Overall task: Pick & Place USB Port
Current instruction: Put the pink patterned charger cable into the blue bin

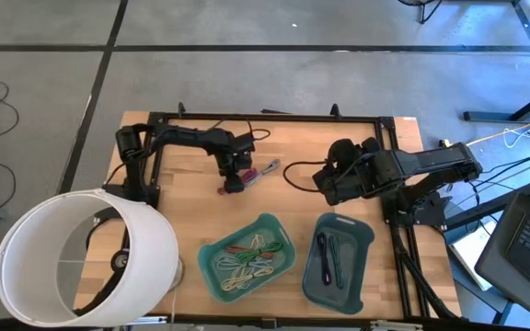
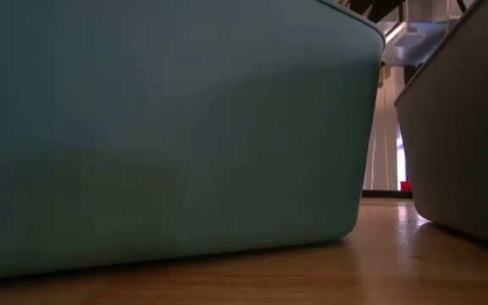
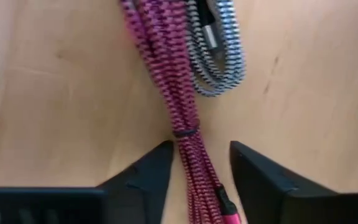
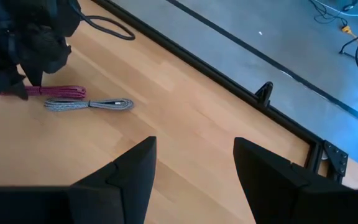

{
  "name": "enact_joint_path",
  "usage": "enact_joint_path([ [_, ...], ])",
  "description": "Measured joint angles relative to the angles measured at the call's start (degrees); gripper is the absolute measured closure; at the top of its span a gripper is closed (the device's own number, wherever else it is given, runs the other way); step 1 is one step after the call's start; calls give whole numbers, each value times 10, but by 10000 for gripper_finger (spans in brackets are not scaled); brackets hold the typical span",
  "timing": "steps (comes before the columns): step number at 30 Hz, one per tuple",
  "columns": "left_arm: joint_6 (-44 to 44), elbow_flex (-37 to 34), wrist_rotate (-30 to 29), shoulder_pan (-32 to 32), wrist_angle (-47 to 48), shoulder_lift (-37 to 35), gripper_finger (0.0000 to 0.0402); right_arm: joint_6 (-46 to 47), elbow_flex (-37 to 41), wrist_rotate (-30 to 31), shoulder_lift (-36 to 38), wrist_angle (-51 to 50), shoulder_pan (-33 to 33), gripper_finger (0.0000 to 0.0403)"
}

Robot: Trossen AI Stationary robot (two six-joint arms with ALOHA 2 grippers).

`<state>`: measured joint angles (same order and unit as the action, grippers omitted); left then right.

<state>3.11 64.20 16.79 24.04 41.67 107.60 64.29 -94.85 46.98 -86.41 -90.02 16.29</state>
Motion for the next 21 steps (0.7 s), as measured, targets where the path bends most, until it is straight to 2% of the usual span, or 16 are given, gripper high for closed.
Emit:
enact_joint_path([
  [5,-2,-1,-16,6,0,-1,370,-4,0,9,0,0,0,185],
  [6,-7,-1,-13,7,0,-1,379,-5,0,10,0,0,0,185],
  [13,-17,-5,-31,8,47,-34,390,-5,0,8,0,0,-1,185],
  [18,-19,-3,-59,10,73,-127,390,-13,0,9,0,0,-1,185],
  [21,-34,-3,-51,15,37,-192,390,-17,0,13,0,0,-5,185],
])
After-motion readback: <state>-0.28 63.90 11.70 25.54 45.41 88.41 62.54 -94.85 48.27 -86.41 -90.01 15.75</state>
